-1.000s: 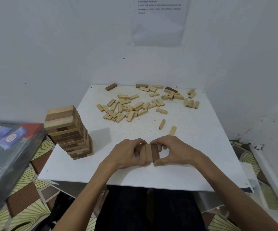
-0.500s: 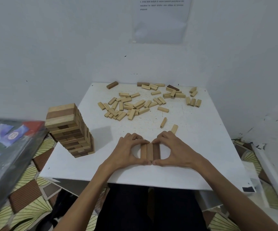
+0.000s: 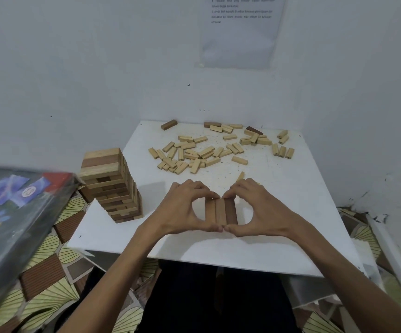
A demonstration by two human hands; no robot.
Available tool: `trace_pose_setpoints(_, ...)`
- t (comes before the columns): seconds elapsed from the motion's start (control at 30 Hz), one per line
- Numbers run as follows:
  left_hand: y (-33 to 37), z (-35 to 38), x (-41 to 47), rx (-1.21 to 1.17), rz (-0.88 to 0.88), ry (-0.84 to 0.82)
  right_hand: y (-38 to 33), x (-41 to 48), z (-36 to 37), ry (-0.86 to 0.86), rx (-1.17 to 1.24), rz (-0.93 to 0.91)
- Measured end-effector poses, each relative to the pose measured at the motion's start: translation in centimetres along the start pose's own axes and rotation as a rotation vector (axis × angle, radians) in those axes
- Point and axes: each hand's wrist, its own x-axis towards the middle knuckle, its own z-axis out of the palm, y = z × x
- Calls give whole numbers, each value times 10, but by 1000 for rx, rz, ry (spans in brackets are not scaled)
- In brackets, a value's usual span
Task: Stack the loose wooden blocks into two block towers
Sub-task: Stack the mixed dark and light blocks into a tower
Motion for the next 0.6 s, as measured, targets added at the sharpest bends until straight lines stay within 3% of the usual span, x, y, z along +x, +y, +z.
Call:
trace_pose_setpoints(0.17,22,-47,-4,147,22,8,-29,12,-32,1,-29,-68)
trace_pose_setpoints(0.6,19,-148,-32,197,21,130,-102,80,-65,44,-36,-204)
